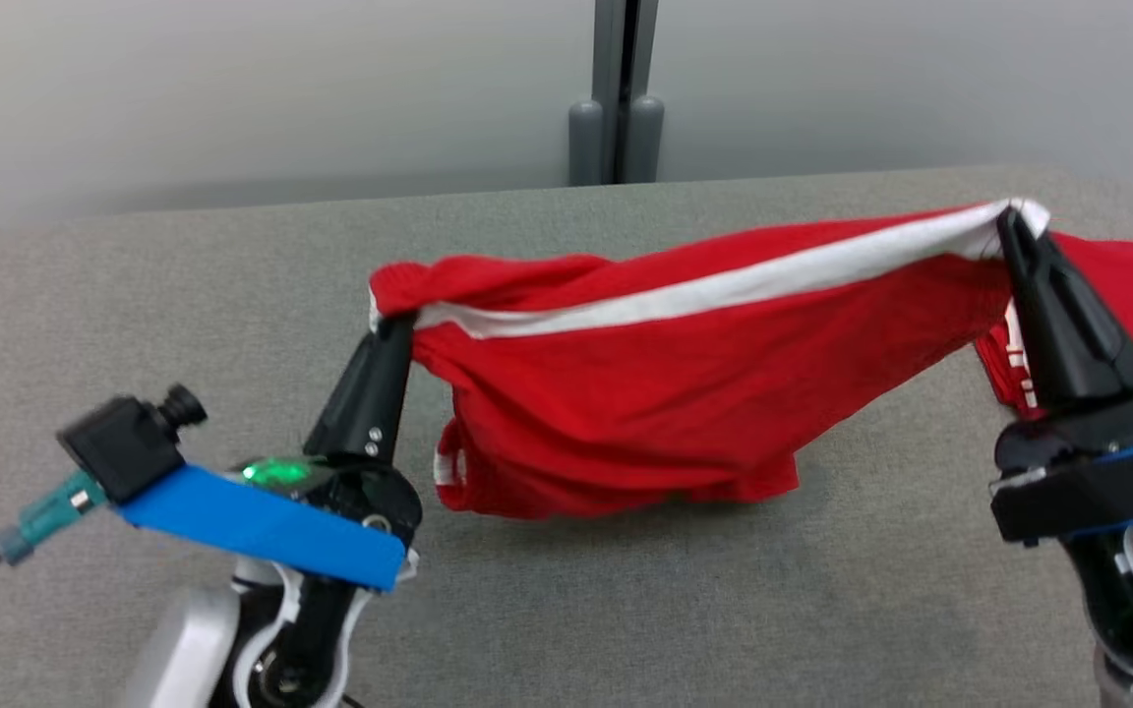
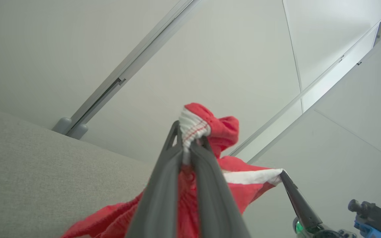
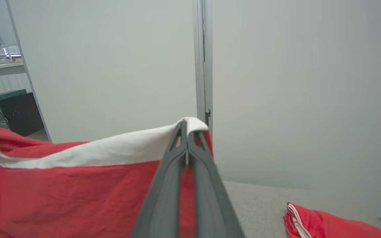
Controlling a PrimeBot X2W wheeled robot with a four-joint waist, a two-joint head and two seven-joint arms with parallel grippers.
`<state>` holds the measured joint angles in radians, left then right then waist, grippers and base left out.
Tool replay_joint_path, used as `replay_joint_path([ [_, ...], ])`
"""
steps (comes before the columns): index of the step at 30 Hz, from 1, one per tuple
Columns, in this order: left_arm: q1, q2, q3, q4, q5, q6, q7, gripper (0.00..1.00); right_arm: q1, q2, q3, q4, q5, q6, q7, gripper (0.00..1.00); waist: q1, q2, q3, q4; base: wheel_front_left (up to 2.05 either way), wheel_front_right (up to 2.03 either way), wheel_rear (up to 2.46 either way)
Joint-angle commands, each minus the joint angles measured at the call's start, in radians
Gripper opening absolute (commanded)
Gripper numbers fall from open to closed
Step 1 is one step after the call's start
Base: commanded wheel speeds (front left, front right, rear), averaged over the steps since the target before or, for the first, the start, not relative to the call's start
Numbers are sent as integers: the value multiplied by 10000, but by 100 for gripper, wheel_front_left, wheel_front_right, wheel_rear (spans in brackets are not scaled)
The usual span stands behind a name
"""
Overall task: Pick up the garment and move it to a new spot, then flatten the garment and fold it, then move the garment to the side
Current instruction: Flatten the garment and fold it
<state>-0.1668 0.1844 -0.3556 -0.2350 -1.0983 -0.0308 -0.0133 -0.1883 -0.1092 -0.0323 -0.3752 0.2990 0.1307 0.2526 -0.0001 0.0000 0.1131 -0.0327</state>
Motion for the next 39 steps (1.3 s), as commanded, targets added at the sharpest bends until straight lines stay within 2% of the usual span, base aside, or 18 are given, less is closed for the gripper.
replay_joint_path([
  [1, -587, 276, 151, -54, -28, 231, 401, 0, -648, -166, 27, 96, 187, 1, 107, 0, 1, 0, 266, 5, 0, 0, 0],
  [4, -1728, 722, 317, 333, 263, 495, 1020, 0, -1823, -653, 241, 848, 360, 1, 382, 0, 1, 0, 786, -90, 0, 0, 0],
  [7, -3096, 974, 522, 1218, 481, 696, 1403, 0, -3273, -1208, 748, 2119, 491, 0, 629, 0, 1, 0, 1384, -212, 0, 0, 0],
  [10, -4593, 1120, 733, 2297, 728, 884, 1610, 0, -4882, -1609, 1415, 3527, 565, 1, 492, 0, 1, 0, 2057, -321, 0, 0, 0],
  [12, -5514, 1187, 899, 3012, 898, 974, 1579, 0, -5966, -1634, 1783, 4503, 714, 1, 209, 0, 1, 0, 2473, -436, 0, 0, 0],
  [14, -6718, 1354, 1244, 4037, 1124, 1113, 1370, 0, -7734, -1434, 2169, 5923, 766, 0, -566, 0, 1, 0, 2929, -673, 0, 0, 0],
  [17, -7939, 1268, 1614, 4789, 1166, 1147, 947, 0, -9259, -1459, 2548, 7142, 463, -8, -1468, 0, 1, 0, 3221, -792, 0, 0, 0],
  [23, -9681, 862, 2272, 6011, 1075, 885, -374, 0, -11284, -1519, 2374, 8580, -160, -15, -3810, 0, 1, 0, 3431, -845, 0, 0, 0],
  [25, -9884, 651, 2436, 6296, 956, 679, -803, 0, -11469, -1481, 2196, 8937, -275, -23, -4410, 0, 1, 0, 3429, -850, 0, 0, 0],
  [29, -9323, 318, 2448, 6842, 746, 105, -1298, 0, -10972, -1489, 2616, 9651, -104, -22, -4589, 0, 1, 0, 3485, -869, 0, 0, 0],
  [35, -7306, 153, 1779, 7514, 1084, -635, -1837, 0, -9303, -1751, 3689, 10394, 794, -17, -4163, 0, 1, 0, 3461, -841, 0, 0, 0],
  [39, -5436, -17, 1295, 7559, 1119, -889, -2099, 0, -7871, -2136, 4047, 10216, 1411, -11, -4096, 0, 1, 0, 3105, -646, 0, 0, 0],
])
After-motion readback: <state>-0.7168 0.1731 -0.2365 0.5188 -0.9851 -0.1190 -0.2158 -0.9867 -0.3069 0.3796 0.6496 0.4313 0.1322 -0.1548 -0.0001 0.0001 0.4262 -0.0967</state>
